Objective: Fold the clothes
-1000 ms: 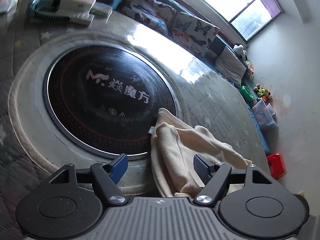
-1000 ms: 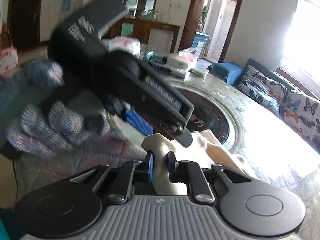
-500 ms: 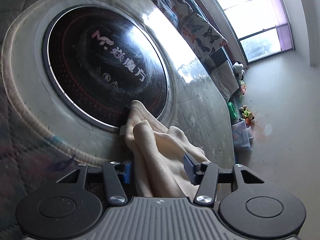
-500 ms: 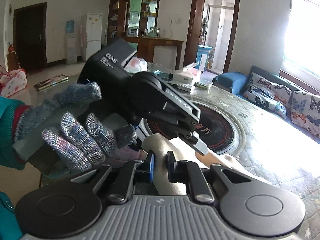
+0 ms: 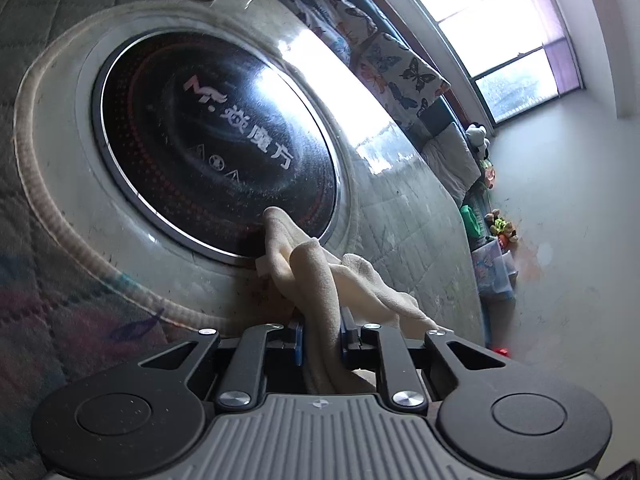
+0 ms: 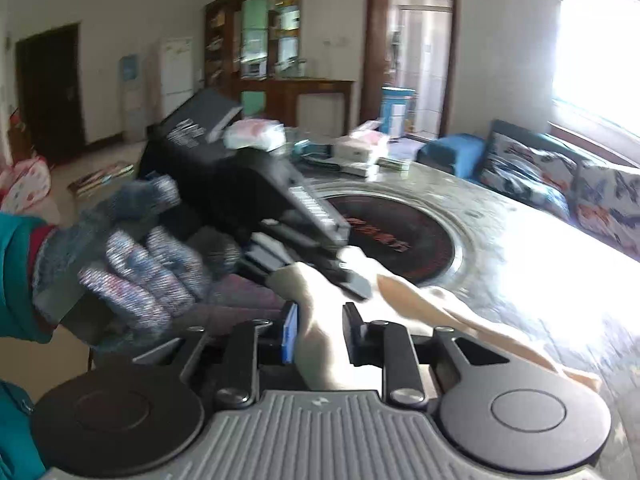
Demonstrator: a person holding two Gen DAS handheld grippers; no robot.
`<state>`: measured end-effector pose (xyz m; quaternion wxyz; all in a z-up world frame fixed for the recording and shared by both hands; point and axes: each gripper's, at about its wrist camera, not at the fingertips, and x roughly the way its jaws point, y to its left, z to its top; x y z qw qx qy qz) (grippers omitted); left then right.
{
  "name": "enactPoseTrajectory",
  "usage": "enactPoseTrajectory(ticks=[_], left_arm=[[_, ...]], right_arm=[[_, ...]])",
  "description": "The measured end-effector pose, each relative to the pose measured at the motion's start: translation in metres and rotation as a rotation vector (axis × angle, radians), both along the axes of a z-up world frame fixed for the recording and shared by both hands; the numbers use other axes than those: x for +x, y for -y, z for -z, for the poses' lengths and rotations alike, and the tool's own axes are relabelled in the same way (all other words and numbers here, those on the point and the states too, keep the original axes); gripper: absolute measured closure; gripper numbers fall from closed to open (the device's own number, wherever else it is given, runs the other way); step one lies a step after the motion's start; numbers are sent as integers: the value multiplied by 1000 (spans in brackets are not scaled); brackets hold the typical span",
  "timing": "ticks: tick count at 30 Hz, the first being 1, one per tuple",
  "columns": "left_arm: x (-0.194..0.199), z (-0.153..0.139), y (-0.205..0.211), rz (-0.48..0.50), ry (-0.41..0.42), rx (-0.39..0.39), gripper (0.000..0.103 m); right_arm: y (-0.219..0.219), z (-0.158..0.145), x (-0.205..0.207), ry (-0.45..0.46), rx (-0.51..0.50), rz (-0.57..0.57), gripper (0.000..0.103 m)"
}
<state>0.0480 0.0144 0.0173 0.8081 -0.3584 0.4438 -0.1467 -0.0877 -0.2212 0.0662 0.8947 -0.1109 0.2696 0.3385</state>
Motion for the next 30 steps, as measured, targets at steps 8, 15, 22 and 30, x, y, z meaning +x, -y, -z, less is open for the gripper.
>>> enactPoseTrajectory(ticks=[8,15,22,30], left_arm=[[-3,-1,4,16,34,71,85],[-2,-3,10,37,52,133,85],[3,-8,18,51,69,187,85],[4,-31,38,96,157,270,88]], right_arm=[[79,6,29,-42,-5,358,76],[138,34,63,-136,48,602,69],[158,55,70,-197,166,618,66],[158,42,53,-163,204,614,94]])
